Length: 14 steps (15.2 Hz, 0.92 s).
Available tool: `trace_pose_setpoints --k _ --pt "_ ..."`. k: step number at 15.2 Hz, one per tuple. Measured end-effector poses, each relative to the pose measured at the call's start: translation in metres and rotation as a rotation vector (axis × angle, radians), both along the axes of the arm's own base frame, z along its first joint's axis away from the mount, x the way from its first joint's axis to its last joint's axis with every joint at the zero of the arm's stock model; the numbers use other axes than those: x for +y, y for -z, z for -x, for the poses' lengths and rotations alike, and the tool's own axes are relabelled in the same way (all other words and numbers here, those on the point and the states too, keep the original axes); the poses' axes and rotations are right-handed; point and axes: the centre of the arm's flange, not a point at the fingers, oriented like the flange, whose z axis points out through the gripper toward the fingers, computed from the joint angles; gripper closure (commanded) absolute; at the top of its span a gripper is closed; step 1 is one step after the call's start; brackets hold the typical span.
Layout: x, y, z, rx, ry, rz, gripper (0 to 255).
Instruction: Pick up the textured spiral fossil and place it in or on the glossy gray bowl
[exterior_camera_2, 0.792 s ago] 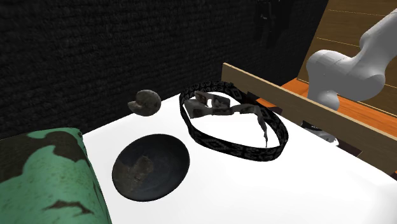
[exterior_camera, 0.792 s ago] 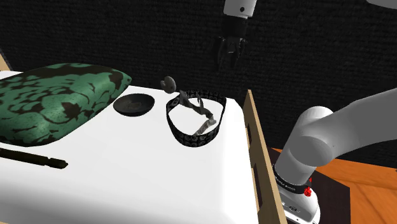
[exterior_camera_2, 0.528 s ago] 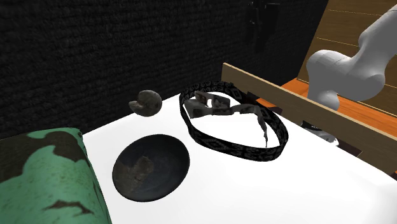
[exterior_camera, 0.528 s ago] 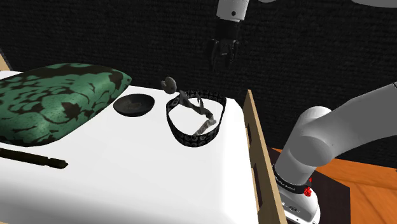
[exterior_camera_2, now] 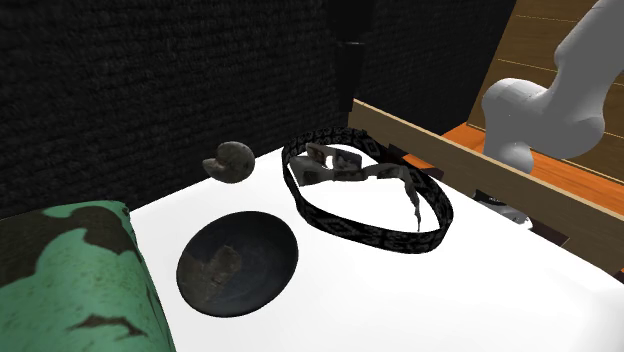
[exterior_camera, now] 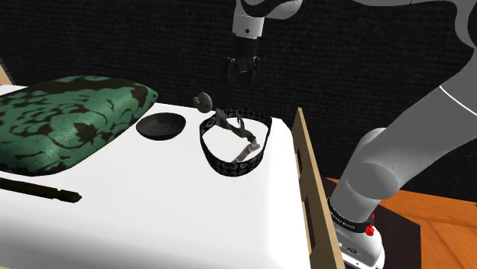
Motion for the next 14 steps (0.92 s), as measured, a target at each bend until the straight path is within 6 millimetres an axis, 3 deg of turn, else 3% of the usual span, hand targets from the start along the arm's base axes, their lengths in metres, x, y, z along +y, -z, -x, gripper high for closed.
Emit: trace_pose_setpoints --k 14 --pt "-0.007 0.067 -0.176 -0.001 0.028 0.048 0"
